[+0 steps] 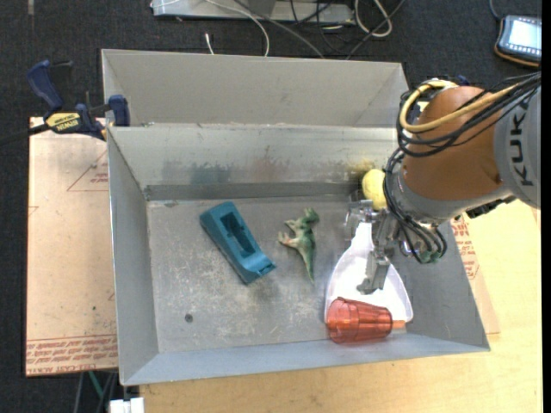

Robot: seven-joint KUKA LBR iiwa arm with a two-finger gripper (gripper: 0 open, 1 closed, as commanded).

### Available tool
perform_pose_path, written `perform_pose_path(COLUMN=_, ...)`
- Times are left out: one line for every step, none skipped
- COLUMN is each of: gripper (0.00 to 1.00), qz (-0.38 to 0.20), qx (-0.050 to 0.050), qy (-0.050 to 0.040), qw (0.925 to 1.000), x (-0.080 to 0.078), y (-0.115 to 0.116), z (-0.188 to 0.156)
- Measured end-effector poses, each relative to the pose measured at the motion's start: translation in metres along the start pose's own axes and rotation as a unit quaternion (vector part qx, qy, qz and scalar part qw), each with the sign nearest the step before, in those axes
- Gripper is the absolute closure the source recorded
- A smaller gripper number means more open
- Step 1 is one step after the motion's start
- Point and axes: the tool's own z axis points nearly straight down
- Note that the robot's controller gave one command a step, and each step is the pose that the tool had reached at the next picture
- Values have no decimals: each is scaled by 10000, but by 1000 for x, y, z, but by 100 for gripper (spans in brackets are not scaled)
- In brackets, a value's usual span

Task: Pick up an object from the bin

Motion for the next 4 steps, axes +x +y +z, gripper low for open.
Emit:
perform_pose_path(gripper=0, qz=161, qx=-5, qy=-43, qw=9999, x=-84, y=2, z=67)
perform_pose_path(gripper=0, qz=-24, qx=-11, qy=15, qw=10000, x=-55, y=0, z=54)
perform_pose_path(gripper=0, qz=-913, qx=-16, qy=9, qw=9958, x=-43, y=19, z=95)
perform_pose_path(gripper=100, qz=-1371, qx=3, qy=-48, qw=9905, x=-36, y=-4, z=113)
